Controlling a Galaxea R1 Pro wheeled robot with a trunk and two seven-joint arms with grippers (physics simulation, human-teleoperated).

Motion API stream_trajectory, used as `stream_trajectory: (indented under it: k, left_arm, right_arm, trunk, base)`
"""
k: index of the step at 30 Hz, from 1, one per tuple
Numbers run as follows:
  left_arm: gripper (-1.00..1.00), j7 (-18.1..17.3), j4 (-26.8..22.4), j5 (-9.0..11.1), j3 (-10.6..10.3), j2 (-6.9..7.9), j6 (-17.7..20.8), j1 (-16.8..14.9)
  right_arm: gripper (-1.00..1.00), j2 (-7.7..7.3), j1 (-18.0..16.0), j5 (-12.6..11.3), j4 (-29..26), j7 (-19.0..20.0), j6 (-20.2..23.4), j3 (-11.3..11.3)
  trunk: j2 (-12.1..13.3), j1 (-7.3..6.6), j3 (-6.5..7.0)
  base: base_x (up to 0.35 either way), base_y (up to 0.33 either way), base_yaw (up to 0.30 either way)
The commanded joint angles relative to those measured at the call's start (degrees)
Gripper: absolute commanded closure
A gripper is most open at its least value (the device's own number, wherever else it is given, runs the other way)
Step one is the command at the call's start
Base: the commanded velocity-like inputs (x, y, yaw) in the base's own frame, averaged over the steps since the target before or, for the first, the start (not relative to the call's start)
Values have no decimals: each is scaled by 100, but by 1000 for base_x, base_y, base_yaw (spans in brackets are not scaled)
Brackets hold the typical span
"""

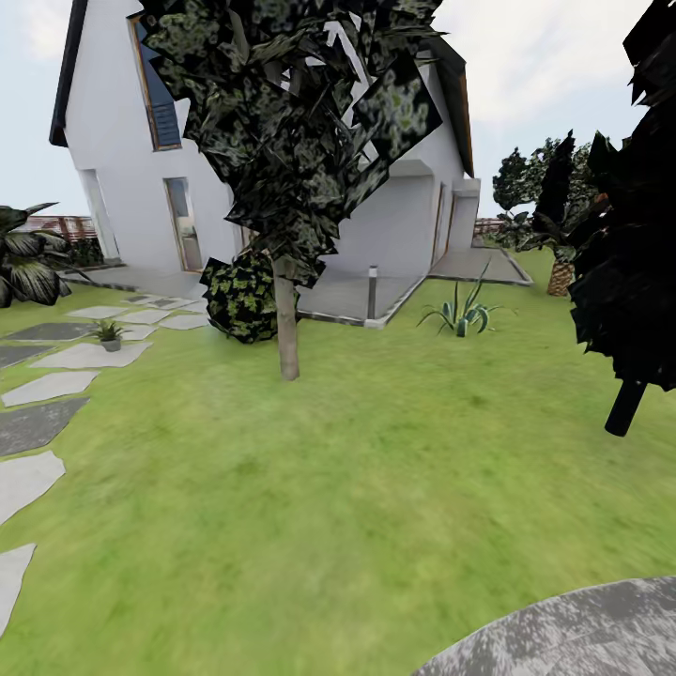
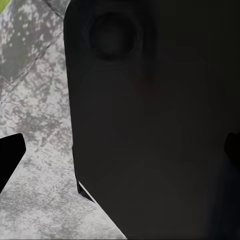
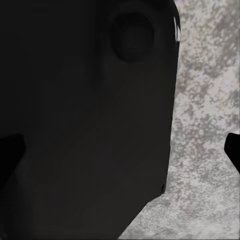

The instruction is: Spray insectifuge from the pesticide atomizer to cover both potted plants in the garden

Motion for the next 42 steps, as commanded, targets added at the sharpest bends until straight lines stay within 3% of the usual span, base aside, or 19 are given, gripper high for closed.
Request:
stream_trajectory:
  k: [1, 4, 25, 42]
  left_arm:
    - [-100, -33, -22, -7, 13, 33, -33, 33]
    - [-100, -34, -11, -12, 11, 105, -55, 103]
    - [-100, -35, -4, -13, 10, 149, -34, 101]
    - [-100, -35, -6, -16, 9, 237, -5, 96]
  right_arm:
    - [-100, -12, -34, -21, -33, -12, -7, -32]
    - [-100, -14, -133, -10, -117, -3, -3, -23]
    - [-100, -3, -238, -1, -122, -2, 6, 6]
    - [-100, -15, -314, 9, -170, -9, 17, 58]
  trunk:
    - [-2, 0, -3]
    - [-2, 0, -3]
    - [-2, 0, -3]
    - [-2, 0, -3]
  base:
    - [0, 0, 0]
    - [0, 0, 0]
    - [0, 0, -7]
    - [0, 0, -249]
